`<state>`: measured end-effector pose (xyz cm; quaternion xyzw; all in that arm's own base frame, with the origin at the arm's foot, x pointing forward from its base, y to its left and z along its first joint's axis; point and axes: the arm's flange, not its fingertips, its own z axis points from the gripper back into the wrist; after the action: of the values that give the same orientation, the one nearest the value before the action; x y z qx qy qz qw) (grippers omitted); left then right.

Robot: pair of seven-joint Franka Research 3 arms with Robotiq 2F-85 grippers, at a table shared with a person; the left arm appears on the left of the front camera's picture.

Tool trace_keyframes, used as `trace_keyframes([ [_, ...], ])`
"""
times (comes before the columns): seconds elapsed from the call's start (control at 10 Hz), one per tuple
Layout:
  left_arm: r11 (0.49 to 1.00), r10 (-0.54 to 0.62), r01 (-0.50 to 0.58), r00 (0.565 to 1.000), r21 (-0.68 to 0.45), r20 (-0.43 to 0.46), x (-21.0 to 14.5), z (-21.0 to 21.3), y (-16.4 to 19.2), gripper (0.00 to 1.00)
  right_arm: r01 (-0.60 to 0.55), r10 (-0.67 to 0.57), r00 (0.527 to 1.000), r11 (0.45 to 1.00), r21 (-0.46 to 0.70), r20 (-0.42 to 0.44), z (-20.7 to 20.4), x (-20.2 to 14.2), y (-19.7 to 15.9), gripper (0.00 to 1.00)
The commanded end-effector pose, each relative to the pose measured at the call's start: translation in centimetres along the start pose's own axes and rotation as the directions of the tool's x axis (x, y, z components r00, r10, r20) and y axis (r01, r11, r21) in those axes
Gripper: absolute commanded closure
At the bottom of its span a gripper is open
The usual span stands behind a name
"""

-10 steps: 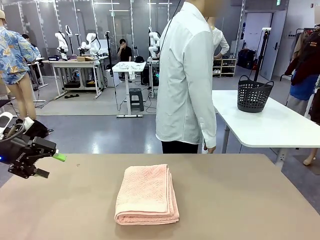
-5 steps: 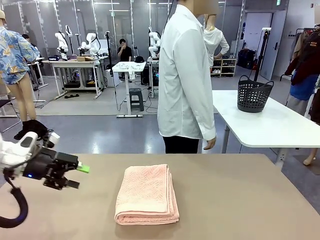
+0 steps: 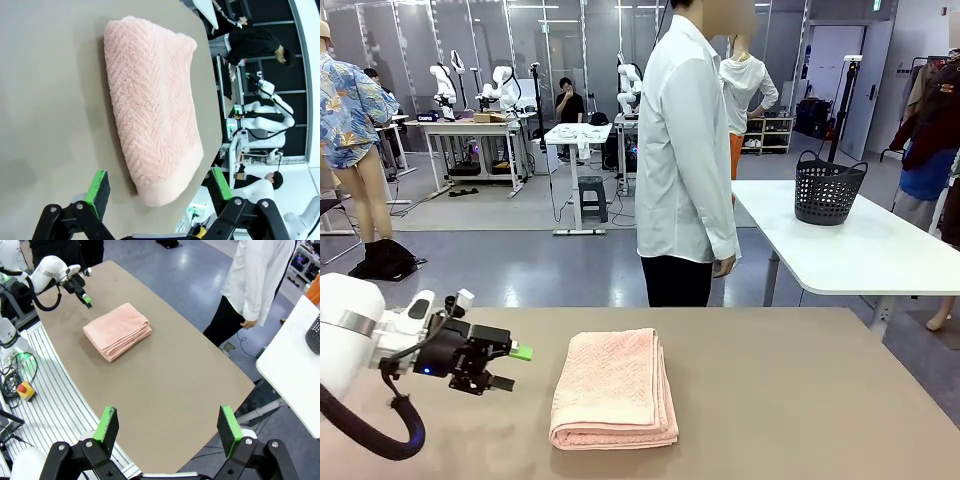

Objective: Fold the towel.
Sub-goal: Pick up the 100 cm Hotel Towel and place it on the left side of the table.

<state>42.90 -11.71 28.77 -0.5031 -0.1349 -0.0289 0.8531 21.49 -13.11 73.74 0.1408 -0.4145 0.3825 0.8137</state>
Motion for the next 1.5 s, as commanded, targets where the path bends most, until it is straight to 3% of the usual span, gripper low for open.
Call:
trace_keyframes([
  [0.0,1.000,-0.014,0.014,0.999,-0.003,0.043,0.9,-2.7,1.3,0.00,0.004,-0.004,1.000,1.000,0.002,-0.001,0.1,0.0,0.0,0.00],
  [0.3,1.000,-0.002,0.002,0.999,-0.006,0.053,1.2,-6.6,2.3,0.00,0.004,-0.004,1.000,1.000,0.002,-0.001,0.1,0.0,0.0,0.00],
  [1.0,0.998,0.041,-0.040,0.999,-0.058,0.023,3.1,-11.3,2.3,0.00,0.004,-0.004,1.000,1.000,0.002,-0.001,0.1,0.0,0.0,0.00],
  [1.1,0.997,0.046,-0.045,0.999,-0.067,0.011,3.1,-11.7,2.2,0.07,0.004,-0.004,1.000,1.000,0.002,-0.001,0.1,0.0,0.0,0.00],
  [1.2,0.996,0.053,-0.053,0.999,-0.077,0.003,3.0,-11.8,2.1,0.56,0.004,-0.004,1.000,1.000,0.002,-0.001,0.1,0.0,0.0,0.00],
  [1.3,0.995,0.066,-0.064,0.998,-0.076,0.022,3.2,-11.9,2.0,0.67,0.004,-0.004,1.000,1.000,0.002,-0.001,0.1,0.0,0.0,0.00],
  [1.4,0.993,0.079,-0.078,0.997,-0.085,0.014,3.2,-11.9,2.1,1.00,0.004,-0.004,1.000,1.000,0.002,-0.001,0.1,0.0,0.0,0.00],
])
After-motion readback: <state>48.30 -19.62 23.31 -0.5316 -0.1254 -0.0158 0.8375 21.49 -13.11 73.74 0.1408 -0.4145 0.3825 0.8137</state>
